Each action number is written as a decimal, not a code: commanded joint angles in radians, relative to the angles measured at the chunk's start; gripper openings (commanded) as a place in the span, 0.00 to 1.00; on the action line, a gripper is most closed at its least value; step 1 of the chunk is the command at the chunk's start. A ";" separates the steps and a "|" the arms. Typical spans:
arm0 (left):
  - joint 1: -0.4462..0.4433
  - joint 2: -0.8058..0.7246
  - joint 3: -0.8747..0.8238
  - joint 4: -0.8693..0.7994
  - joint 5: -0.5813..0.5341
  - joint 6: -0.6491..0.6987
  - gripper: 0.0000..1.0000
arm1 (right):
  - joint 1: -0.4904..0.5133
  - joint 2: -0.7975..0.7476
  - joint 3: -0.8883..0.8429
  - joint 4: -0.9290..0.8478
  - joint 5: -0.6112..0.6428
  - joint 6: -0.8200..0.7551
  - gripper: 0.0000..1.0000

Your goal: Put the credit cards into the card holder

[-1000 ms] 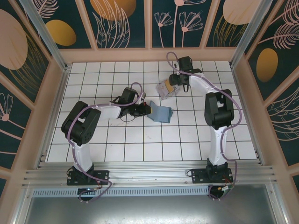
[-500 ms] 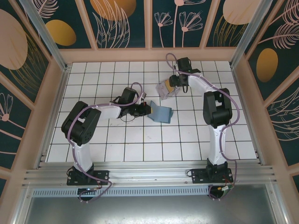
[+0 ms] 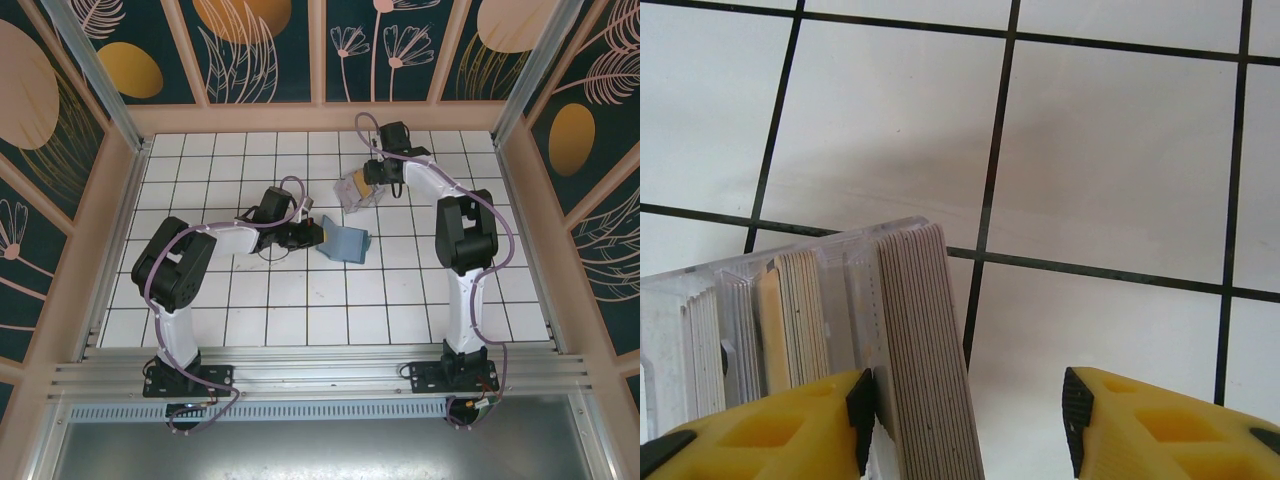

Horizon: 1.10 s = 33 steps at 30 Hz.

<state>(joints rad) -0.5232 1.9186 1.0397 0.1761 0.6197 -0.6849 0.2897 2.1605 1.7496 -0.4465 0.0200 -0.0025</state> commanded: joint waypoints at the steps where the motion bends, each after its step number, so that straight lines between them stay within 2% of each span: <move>1: 0.006 0.013 0.019 0.028 0.026 -0.011 0.09 | -0.002 -0.061 0.014 -0.019 0.034 -0.015 0.54; 8: 0.006 0.014 0.020 0.029 0.029 -0.012 0.09 | -0.002 -0.059 0.015 -0.024 0.033 -0.016 0.51; 21: 0.005 0.017 0.020 0.033 0.033 -0.015 0.09 | 0.013 -0.070 0.023 -0.032 0.026 -0.030 0.39; 33: 0.005 0.019 0.017 0.037 0.035 -0.018 0.09 | 0.031 -0.063 0.047 -0.044 0.034 -0.044 0.19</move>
<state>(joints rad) -0.5232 1.9251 1.0397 0.1802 0.6273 -0.6930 0.3103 2.1399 1.7645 -0.4648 0.0303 -0.0311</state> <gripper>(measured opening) 0.094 0.203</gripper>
